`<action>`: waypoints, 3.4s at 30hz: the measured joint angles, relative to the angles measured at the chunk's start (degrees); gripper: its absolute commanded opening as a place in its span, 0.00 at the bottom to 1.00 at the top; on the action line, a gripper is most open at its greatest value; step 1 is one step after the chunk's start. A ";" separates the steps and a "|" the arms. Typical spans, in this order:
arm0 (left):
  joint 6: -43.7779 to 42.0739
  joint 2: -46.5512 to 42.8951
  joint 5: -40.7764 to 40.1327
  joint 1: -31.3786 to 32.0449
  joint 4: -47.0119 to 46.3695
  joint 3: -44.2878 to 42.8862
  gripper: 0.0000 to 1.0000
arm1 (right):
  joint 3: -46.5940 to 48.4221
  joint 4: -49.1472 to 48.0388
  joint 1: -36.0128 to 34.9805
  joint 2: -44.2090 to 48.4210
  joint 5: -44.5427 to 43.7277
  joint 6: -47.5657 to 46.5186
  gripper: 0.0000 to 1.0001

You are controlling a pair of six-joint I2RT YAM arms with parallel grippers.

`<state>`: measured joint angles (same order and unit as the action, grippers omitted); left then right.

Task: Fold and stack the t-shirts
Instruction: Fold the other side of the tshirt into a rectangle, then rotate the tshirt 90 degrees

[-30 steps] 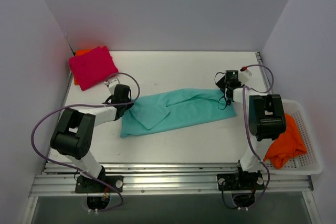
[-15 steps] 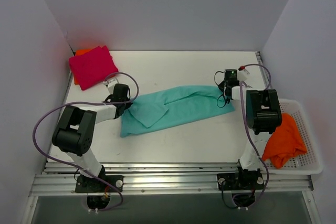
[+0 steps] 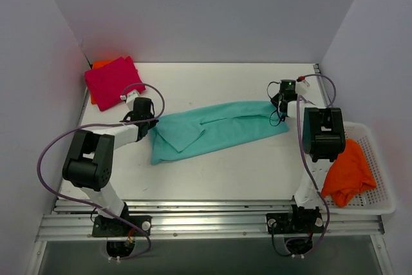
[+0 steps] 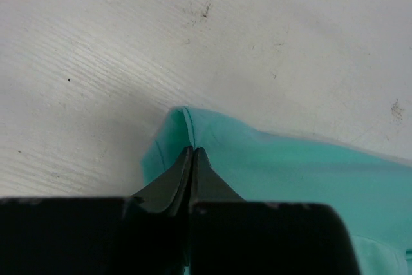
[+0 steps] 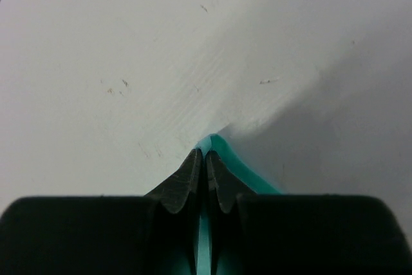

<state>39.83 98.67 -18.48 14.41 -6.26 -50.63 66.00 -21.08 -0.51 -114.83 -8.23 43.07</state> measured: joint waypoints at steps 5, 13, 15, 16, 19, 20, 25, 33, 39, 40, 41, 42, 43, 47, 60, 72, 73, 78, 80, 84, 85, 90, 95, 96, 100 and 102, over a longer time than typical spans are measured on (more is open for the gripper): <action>0.04 -0.52 0.96 -0.74 0.52 -0.09 0.02 | 4.66 -0.07 2.71 -4.52 2.23 0.59 0.00; 0.24 -0.57 2.75 -1.49 0.87 -1.09 0.02 | 11.50 -0.33 3.76 -9.62 5.77 1.03 0.01; 0.24 -0.48 2.99 -1.77 1.03 -1.77 0.11 | 12.96 -0.15 3.76 -10.56 6.40 1.14 0.12; 0.09 -0.33 3.06 -1.86 1.16 -2.25 0.45 | 13.75 -0.13 3.78 -11.08 6.62 1.18 0.26; -0.07 0.13 2.78 -2.19 1.14 -3.26 0.93 | 15.28 -0.59 3.85 -11.63 6.99 1.09 0.45; -0.46 0.17 2.75 -2.40 1.09 -3.28 0.98 | 15.28 -0.68 3.89 -11.61 6.97 1.25 0.46; -0.02 0.20 2.36 -2.71 1.11 -3.28 0.94 | 15.08 -1.66 3.91 -11.04 4.98 0.87 0.79; 0.22 -7.13 2.16 -1.84 3.54 -2.67 0.94 | 10.23 0.02 3.93 -6.58 0.09 0.13 0.82; 2.93 -15.23 -0.20 4.37 4.09 0.72 0.94 | 4.48 2.51 2.99 -1.51 -2.38 -0.31 0.80; 3.50 -15.74 -0.52 5.55 4.20 1.70 0.94 | 3.80 2.73 2.78 -0.83 -2.58 -0.42 0.80; 4.20 -15.96 -0.87 6.64 4.35 2.69 0.94 | 3.08 2.93 2.60 -0.09 -2.84 -0.59 0.80; 4.85 -15.98 -1.09 7.54 4.37 3.78 0.94 | 2.19 2.97 2.32 0.74 -3.02 -0.79 0.79; 5.44 -15.93 -1.22 8.20 4.52 4.92 0.94 | 1.44 2.95 2.27 1.31 -3.15 -0.96 0.79; 7.76 -14.34 -1.75 9.38 5.35 8.07 0.95 | -1.49 2.84 1.86 2.82 -3.45 -1.22 0.78; 11.04 -1.27 -2.14 9.88 -4.09 6.38 0.37 | -2.60 1.14 1.81 2.36 -3.04 -2.21 0.36; 10.47 1.97 1.62 7.45 -5.14 3.41 0.02 | -2.51 -1.70 1.90 0.44 -0.26 -2.69 0.00; 10.05 2.38 1.92 6.82 -3.93 2.25 0.02 | -2.78 -1.97 1.90 0.46 -0.22 -2.64 0.00; 8.37 7.96 4.37 2.47 0.22 -7.34 0.02 | -8.94 -4.11 1.20 4.55 -0.42 -1.79 0.00; 7.98 10.27 5.40 0.52 1.07 -11.02 0.02 | -13.44 -3.89 -0.04 8.37 -1.49 -1.05 0.00; 6.73 18.05 8.26 -2.51 6.71 -24.57 0.02 | -21.09 -2.56 -6.23 17.51 -3.69 0.72 0.00; 6.19 20.61 8.96 -3.06 7.87 -28.76 0.02 | -22.36 -2.27 -7.45 19.34 -4.11 1.16 0.00; 3.30 36.13 14.93 -4.76 17.62 -55.45 0.02 | -27.50 0.28 -16.81 30.14 -6.29 4.20 0.00; 1.44 52.37 21.84 -5.11 28.76 -83.21 0.02 | -32.26 3.02 -30.49 39.04 -11.10 7.37 0.00; 1.38 55.17 23.15 -5.09 30.05 -87.91 0.02 | -33.09 3.39 -33.94 40.15 -11.87 8.24 0.00; 1.77 62.75 29.57 -5.01 32.33 -99.43 0.02 | -35.52 4.85 -45.97 41.31 -14.82 12.50 0.00; 2.97 63.41 33.09 -4.87 30.88 -99.36 0.02 | -35.58 5.77 -51.32 40.30 -17.14 14.60 0.00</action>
<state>42.81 162.08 14.61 9.54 24.62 -149.99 30.41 -15.31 -51.83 -74.52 -25.36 57.67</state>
